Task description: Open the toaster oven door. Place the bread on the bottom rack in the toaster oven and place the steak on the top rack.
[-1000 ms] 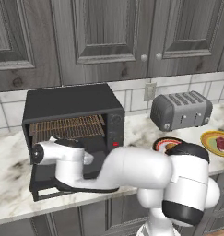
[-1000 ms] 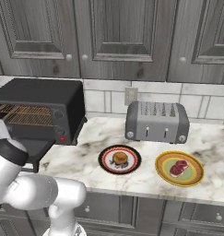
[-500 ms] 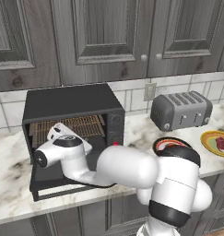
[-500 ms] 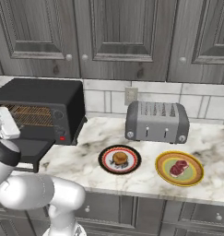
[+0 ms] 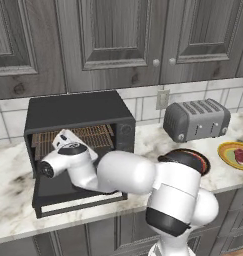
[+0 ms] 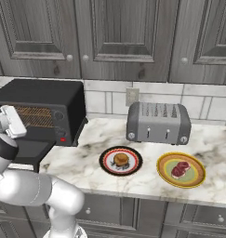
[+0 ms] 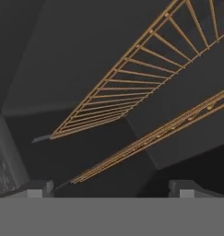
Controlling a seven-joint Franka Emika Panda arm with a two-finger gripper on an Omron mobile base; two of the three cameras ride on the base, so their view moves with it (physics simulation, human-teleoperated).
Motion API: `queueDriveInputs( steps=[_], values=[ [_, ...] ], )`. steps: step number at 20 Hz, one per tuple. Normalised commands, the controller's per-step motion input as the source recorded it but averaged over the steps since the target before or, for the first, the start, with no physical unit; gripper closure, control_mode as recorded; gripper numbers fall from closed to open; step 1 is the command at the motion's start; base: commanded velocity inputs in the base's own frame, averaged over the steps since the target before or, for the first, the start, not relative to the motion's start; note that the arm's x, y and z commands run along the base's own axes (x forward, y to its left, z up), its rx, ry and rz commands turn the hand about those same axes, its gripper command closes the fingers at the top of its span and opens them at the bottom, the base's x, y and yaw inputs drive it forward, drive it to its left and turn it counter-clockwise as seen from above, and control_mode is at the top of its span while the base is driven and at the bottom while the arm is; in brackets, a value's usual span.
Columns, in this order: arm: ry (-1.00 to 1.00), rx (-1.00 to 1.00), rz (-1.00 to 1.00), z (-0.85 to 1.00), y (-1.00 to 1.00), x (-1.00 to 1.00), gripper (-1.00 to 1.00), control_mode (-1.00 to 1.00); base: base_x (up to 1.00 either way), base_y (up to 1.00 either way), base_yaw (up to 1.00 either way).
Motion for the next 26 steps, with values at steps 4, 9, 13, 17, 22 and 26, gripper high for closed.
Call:
queueDriveInputs(
  steps=[4,9,13,17,22,26],
  values=[
    [-0.17,0.01,0.00,0.00,0.01,0.47,-1.00,-1.00,0.00,0.00,0.00],
    [-0.06,0.06,0.00,-0.06,0.00,0.52,1.00,-1.00,0.00,0.00,0.00],
    [0.00,0.10,0.00,-0.26,0.13,0.42,1.00,-1.00,0.00,0.00,0.00],
    [0.04,0.16,0.05,-0.16,0.23,0.13,1.00,-1.00,0.00,0.00,0.00],
    [0.17,0.18,0.17,-0.03,0.54,-0.69,1.00,-1.00,0.00,0.00,0.00],
    [0.25,0.17,0.20,0.00,0.62,-1.00,1.00,-1.00,0.00,0.00,0.00]
  ],
)
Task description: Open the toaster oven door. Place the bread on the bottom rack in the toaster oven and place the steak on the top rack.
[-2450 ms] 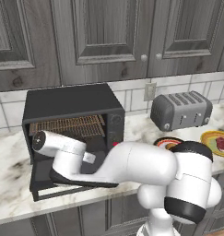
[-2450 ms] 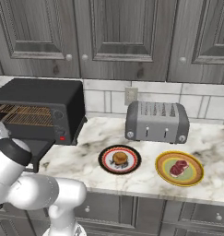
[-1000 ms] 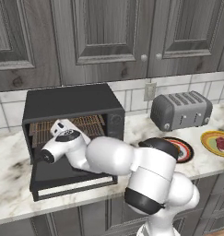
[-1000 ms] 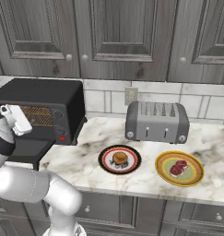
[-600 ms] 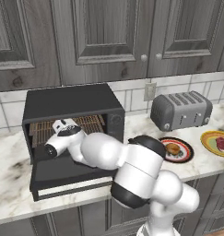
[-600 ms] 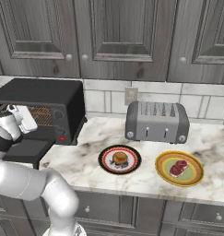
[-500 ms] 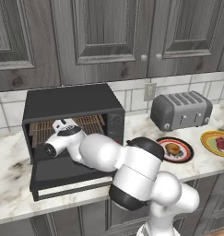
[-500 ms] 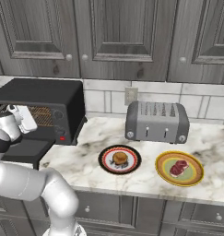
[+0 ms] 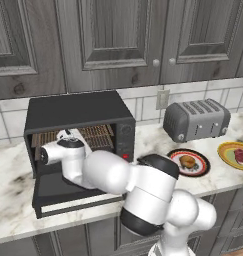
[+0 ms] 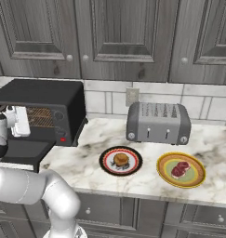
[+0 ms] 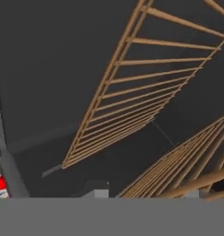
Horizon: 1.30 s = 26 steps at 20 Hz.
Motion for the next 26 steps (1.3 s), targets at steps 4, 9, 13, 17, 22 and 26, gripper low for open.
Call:
queueDriveInputs(
  steps=[4,9,13,17,22,26],
  values=[
    [0.29,0.15,0.21,0.00,0.65,-1.00,1.00,-1.00,0.00,0.00,0.00],
    [0.26,0.13,0.26,-0.08,0.64,-1.00,1.00,-1.00,0.00,0.00,0.00],
    [0.15,0.11,0.32,-0.28,0.54,-1.00,1.00,-1.00,0.00,0.00,0.00],
    [0.06,0.07,0.37,-0.26,0.39,-1.00,1.00,-1.00,0.00,0.00,0.00],
    [0.05,0.08,0.36,-0.17,0.33,-1.00,1.00,-1.00,0.00,0.00,0.00],
    [0.00,0.08,0.40,-0.25,0.18,-1.00,1.00,-1.00,0.00,0.00,0.00]
  ],
)
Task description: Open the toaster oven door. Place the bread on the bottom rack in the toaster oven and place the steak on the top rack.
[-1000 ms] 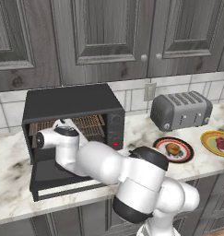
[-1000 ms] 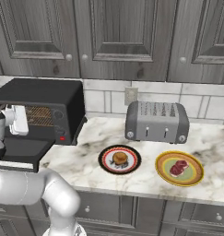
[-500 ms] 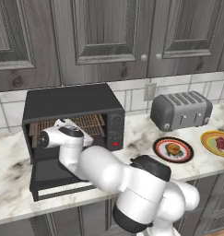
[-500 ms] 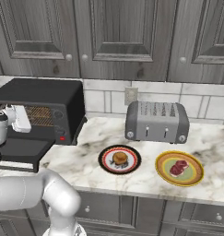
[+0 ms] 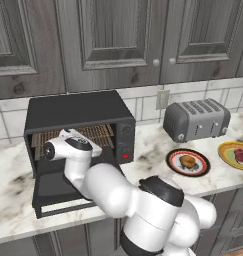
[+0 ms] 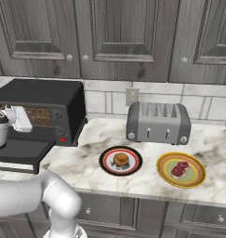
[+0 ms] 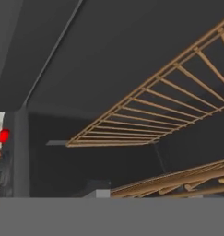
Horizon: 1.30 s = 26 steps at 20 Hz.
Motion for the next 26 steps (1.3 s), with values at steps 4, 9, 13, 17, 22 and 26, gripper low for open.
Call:
queueDriveInputs(
  steps=[4,9,13,17,22,26],
  values=[
    [-0.04,0.04,0.52,-0.29,0.00,-1.00,1.00,-1.00,0.00,0.00,0.00],
    [-0.09,0.03,0.57,-0.32,0.00,-1.00,1.00,-1.00,0.00,0.00,0.00],
    [-0.01,0.08,0.40,-0.12,0.00,-1.00,1.00,-1.00,0.00,0.00,0.00],
    [0.01,0.16,0.22,0.06,0.00,-1.00,1.00,-1.00,0.00,0.00,0.00],
    [0.15,0.15,-0.04,0.84,0.01,-0.70,1.00,-1.00,0.00,0.00,0.00],
    [0.26,0.12,-0.06,1.00,0.04,-0.39,-1.00,-1.00,0.00,0.00,0.00]
  ],
)
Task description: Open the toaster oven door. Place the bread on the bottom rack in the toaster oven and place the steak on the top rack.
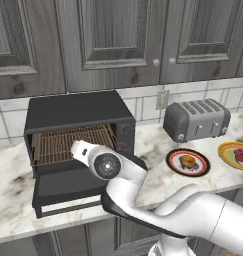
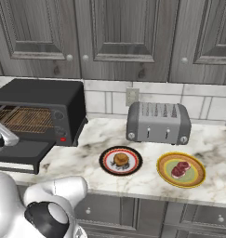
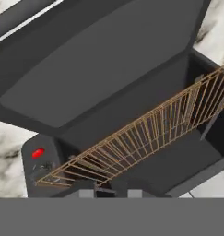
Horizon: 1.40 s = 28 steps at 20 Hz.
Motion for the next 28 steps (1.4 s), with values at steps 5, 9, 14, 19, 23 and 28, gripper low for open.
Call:
queueDriveInputs(
  steps=[5,9,14,19,23,28],
  values=[
    [0.26,0.14,-0.06,1.00,-0.34,-0.23,-1.00,-1.00,0.00,0.00,0.00],
    [0.21,0.15,-0.01,0.91,-0.92,-0.05,-1.00,-1.00,0.00,0.00,0.00],
    [0.26,0.08,0.00,0.20,-1.00,-0.26,-1.00,-1.00,0.00,0.00,0.00],
    [0.15,0.00,0.06,-0.01,-1.00,-0.40,-1.00,-1.00,0.00,0.00,0.00],
    [0.13,-0.09,0.12,-0.09,-1.00,-0.09,-1.00,-1.00,0.00,0.00,0.00],
    [0.10,-0.14,0.11,-0.07,-0.93,0.02,-1.00,-1.00,0.00,0.00,0.00]
  ],
)
